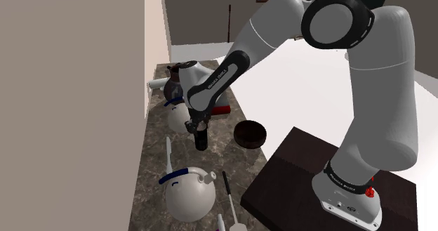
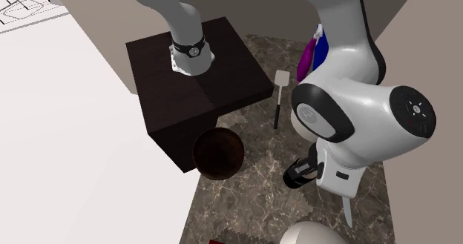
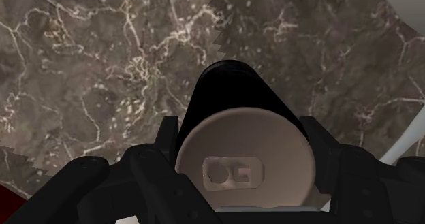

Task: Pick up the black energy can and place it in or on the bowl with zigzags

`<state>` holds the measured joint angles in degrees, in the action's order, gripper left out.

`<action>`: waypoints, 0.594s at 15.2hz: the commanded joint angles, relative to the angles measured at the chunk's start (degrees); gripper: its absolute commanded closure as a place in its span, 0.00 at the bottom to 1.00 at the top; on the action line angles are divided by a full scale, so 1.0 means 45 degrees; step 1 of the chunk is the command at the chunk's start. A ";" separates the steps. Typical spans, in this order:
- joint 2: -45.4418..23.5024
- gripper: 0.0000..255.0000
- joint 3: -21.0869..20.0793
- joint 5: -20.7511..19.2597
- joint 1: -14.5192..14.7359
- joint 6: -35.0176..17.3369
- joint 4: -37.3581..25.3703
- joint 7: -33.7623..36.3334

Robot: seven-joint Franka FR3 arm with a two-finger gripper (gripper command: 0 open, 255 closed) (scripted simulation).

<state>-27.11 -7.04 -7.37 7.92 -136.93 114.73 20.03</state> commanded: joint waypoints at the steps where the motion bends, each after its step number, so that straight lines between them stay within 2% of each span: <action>1: -0.0002 1.00 0.0002 -0.0001 -0.0001 -0.0001 0.0017 0.0001; 9: 0.0999 1.00 -0.0125 0.0221 -0.0088 0.1046 -0.0040 -0.0168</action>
<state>-23.18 -7.53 -6.48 7.54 -132.76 114.54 19.32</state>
